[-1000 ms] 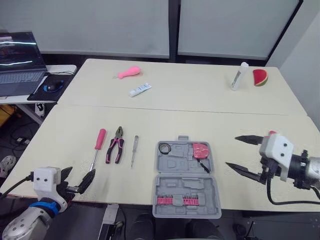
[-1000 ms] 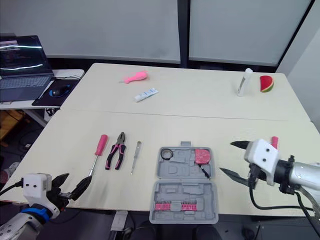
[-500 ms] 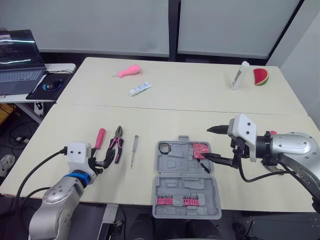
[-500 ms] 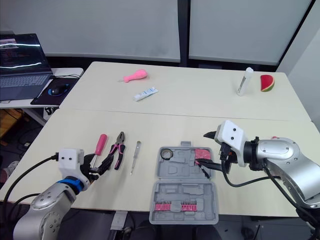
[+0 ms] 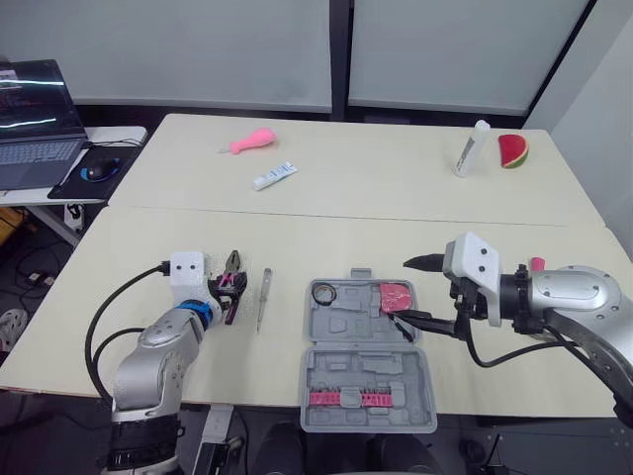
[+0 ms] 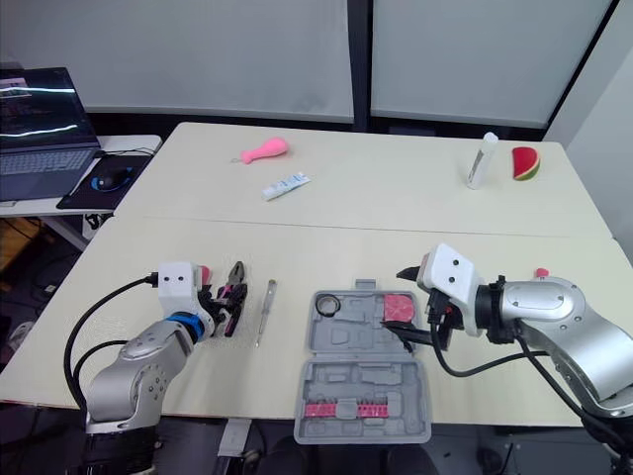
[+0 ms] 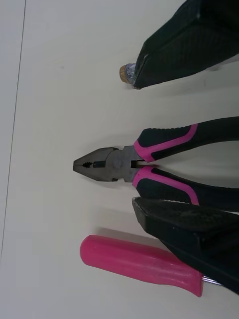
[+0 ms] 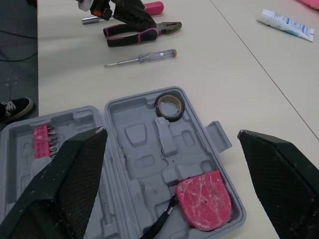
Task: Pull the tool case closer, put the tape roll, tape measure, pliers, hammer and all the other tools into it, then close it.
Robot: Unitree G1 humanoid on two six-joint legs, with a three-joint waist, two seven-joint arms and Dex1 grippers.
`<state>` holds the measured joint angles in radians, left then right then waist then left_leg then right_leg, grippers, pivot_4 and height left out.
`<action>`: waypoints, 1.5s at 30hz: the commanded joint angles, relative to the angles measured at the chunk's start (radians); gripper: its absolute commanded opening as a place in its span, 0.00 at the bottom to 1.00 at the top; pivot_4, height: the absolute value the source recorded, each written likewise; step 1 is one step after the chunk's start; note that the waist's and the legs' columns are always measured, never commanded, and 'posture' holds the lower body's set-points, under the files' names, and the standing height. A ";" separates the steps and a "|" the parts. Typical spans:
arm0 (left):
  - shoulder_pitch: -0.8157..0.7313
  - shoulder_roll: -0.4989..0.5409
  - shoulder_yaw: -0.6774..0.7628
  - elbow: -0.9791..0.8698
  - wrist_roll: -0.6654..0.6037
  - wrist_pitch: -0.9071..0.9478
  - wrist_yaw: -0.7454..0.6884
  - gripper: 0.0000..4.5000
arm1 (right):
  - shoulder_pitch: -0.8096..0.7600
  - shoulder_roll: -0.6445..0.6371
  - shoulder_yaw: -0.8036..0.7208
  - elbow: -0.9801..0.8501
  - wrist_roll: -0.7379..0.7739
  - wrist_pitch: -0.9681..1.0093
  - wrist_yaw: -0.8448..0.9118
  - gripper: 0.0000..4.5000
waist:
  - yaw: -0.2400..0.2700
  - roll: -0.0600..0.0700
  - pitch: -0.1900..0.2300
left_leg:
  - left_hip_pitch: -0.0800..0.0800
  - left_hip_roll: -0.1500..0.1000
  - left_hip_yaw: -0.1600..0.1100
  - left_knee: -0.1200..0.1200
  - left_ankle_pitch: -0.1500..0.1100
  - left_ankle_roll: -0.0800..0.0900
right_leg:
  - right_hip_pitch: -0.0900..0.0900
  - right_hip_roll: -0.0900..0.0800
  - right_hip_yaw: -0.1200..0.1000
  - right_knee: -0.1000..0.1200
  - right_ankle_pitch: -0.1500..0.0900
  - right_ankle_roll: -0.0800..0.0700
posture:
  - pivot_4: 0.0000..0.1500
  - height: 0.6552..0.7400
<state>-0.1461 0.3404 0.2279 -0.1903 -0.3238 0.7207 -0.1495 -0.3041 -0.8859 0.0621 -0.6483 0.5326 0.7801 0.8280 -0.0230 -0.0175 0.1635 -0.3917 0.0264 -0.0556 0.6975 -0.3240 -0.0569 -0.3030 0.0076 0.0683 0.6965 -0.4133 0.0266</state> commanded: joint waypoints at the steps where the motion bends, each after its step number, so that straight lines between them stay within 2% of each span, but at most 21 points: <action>1: -0.029 0.022 -0.004 0.019 0.018 0.014 -0.007 0.99 | -0.021 0.008 -0.004 -0.032 0.012 -0.003 0.001 1.00 | 0.000 0.000 0.000 | 0.000 0.000 0.000 0.000 0.000 0.000 | 0.000 0.000 0.000 0.000 0.000 0.000 | 1.00 1.00; 14: -0.145 0.058 -0.085 0.173 0.088 0.126 -0.023 0.99 | -0.077 0.039 0.021 -0.026 0.047 0.015 0.038 1.00 | 0.001 0.000 0.000 | 0.000 0.000 0.000 0.000 0.000 0.000 | 0.000 0.000 0.000 0.000 0.000 0.000 | 1.00 1.00; 21: -0.169 0.050 -0.070 0.205 0.094 0.201 0.001 0.99 | -0.105 0.047 0.029 -0.031 0.071 0.035 0.037 1.00 | 0.001 0.000 0.000 | -0.001 0.000 0.000 0.001 0.000 -0.001 | -0.001 0.000 0.000 0.000 0.000 0.000 | 1.00 1.00; 24: -0.158 0.047 -0.064 0.198 0.094 0.229 0.009 0.87 | -0.116 0.050 0.028 -0.032 0.076 0.042 0.034 1.00 | -0.001 0.000 0.000 | -0.001 0.000 0.000 0.001 0.000 -0.001 | -0.001 0.000 0.000 0.001 0.000 0.000 | 1.00 1.00; 29: -0.146 0.040 -0.052 0.179 0.092 0.260 0.016 0.55 | -0.124 0.051 0.027 -0.035 0.078 0.046 0.027 1.00 | -0.001 0.000 0.000 | -0.001 0.000 0.000 0.001 0.000 -0.001 | -0.001 0.000 0.000 0.000 0.000 0.000 | 1.00 1.00; 36: -0.144 0.018 -0.007 0.120 0.077 0.264 0.024 0.55 | -0.123 0.053 0.018 -0.038 0.077 0.044 0.008 1.00 | -0.001 0.000 0.000 | -0.001 0.000 0.000 0.000 0.000 -0.001 | -0.001 0.000 0.000 0.000 0.000 0.000 | 1.00 1.00; 40: -0.141 0.019 -0.003 0.000 0.080 0.257 0.040 0.55 | -0.108 0.051 -0.006 -0.046 0.085 0.048 -0.009 1.00 | 0.000 0.000 0.000 | -0.002 0.000 0.000 0.001 0.000 -0.001 | -0.002 0.000 0.000 0.000 0.000 0.000 | 1.00 1.00; 45: -0.173 0.106 -0.094 -0.123 0.098 0.184 -0.060 0.55 | -0.066 0.040 -0.064 -0.083 0.114 0.074 -0.044 1.00 | 0.013 -0.002 0.001 | -0.009 0.000 0.000 0.002 0.001 -0.001 | -0.008 0.000 -0.001 0.001 0.000 0.000 | 1.00 1.00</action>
<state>-0.2885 0.4125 0.1573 -0.2364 -0.2383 0.9623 -0.1650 -0.3742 -0.8360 0.0411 -0.6882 0.6266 0.8482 0.7970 -0.0101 -0.0194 0.1646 -0.4010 0.0262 -0.0556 0.6989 -0.3235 -0.0578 -0.3109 0.0074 0.0677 0.6974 -0.4132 0.0265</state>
